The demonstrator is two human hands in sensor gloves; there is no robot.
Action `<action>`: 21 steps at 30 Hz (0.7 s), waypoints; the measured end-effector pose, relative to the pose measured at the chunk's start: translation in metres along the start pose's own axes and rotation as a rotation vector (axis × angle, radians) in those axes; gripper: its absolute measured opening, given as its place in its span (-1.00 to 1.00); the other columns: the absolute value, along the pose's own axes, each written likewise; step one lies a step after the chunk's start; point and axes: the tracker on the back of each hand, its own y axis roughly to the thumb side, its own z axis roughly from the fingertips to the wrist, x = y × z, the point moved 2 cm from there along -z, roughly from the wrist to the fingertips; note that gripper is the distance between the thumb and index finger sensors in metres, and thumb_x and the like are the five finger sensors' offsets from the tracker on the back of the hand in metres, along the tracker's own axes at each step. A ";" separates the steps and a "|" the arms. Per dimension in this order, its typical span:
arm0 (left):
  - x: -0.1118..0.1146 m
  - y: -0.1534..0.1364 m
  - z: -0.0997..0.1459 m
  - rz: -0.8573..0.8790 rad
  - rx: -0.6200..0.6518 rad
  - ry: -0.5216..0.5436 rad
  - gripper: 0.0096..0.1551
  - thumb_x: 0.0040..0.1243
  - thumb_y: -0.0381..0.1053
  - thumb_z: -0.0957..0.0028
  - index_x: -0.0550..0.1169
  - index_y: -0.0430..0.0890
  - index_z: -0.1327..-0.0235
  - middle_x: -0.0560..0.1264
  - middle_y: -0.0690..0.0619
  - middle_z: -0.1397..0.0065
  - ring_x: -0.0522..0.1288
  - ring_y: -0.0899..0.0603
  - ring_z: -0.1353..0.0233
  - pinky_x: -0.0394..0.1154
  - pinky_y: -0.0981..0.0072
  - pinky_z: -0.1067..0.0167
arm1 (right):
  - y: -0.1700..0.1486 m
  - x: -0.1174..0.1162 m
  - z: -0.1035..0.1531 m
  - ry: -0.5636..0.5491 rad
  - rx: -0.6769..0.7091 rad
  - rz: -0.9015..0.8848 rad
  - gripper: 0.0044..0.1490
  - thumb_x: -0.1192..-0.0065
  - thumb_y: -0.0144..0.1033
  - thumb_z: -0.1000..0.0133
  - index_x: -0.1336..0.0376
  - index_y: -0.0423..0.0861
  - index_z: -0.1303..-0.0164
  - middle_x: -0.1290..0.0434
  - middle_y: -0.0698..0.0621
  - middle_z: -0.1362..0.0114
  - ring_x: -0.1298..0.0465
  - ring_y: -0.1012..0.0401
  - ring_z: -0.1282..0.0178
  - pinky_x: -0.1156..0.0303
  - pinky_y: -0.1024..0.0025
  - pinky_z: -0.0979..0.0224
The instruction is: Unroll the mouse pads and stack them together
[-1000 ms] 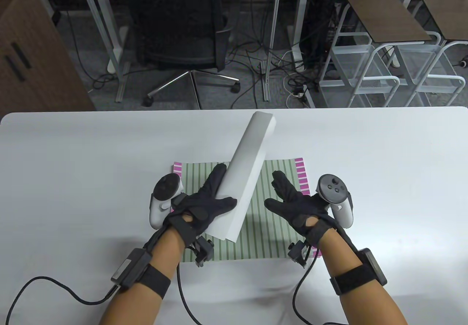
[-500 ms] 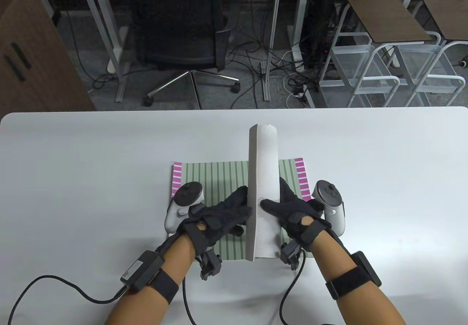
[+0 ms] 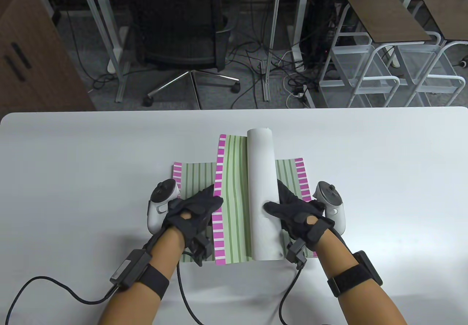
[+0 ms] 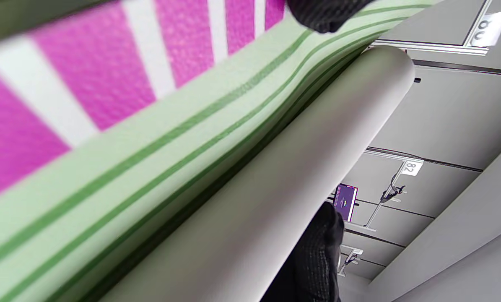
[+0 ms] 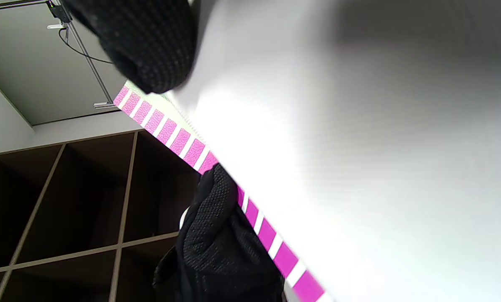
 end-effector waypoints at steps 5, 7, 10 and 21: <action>-0.004 0.003 0.003 -0.032 -0.004 0.033 -0.34 0.09 -0.12 -0.16 0.25 -0.05 -0.57 0.50 -0.13 -0.34 0.71 -0.19 -0.17 0.60 0.02 -0.09 | -0.004 -0.005 0.000 0.070 -0.013 -0.025 0.29 -0.46 0.00 0.01 0.40 -0.03 -0.48 0.05 -0.20 -0.50 -0.33 -0.28 -0.41 -0.31 -0.22 -0.34; -0.003 0.004 0.004 -0.043 -0.004 0.036 -0.34 0.09 -0.12 -0.16 0.26 -0.05 -0.57 0.50 -0.12 -0.33 0.71 -0.20 -0.16 0.60 0.03 -0.08 | -0.005 -0.010 0.000 0.097 -0.028 -0.024 0.36 -0.44 0.10 0.00 0.48 -0.03 -0.46 0.13 -0.20 -0.52 -0.25 -0.31 -0.46 -0.25 -0.27 -0.38; -0.001 0.007 0.005 -0.084 -0.003 0.054 -0.34 0.09 -0.12 -0.15 0.27 -0.05 -0.56 0.51 -0.12 -0.32 0.71 -0.19 -0.15 0.60 0.04 -0.07 | -0.008 -0.013 0.000 0.073 -0.049 -0.005 0.45 -0.47 0.15 0.04 0.53 -0.03 -0.42 0.16 -0.19 -0.51 -0.22 -0.30 -0.47 -0.22 -0.28 -0.39; 0.000 0.006 0.007 -0.056 -0.009 0.068 -0.34 0.10 -0.12 -0.13 0.29 -0.05 -0.55 0.52 -0.11 -0.30 0.72 -0.18 -0.13 0.60 0.04 -0.07 | -0.015 0.003 -0.002 0.000 -0.057 -0.087 0.33 -0.53 -0.01 0.07 0.36 -0.05 -0.48 -0.04 -0.18 -0.44 -0.37 -0.23 -0.38 -0.32 -0.20 -0.33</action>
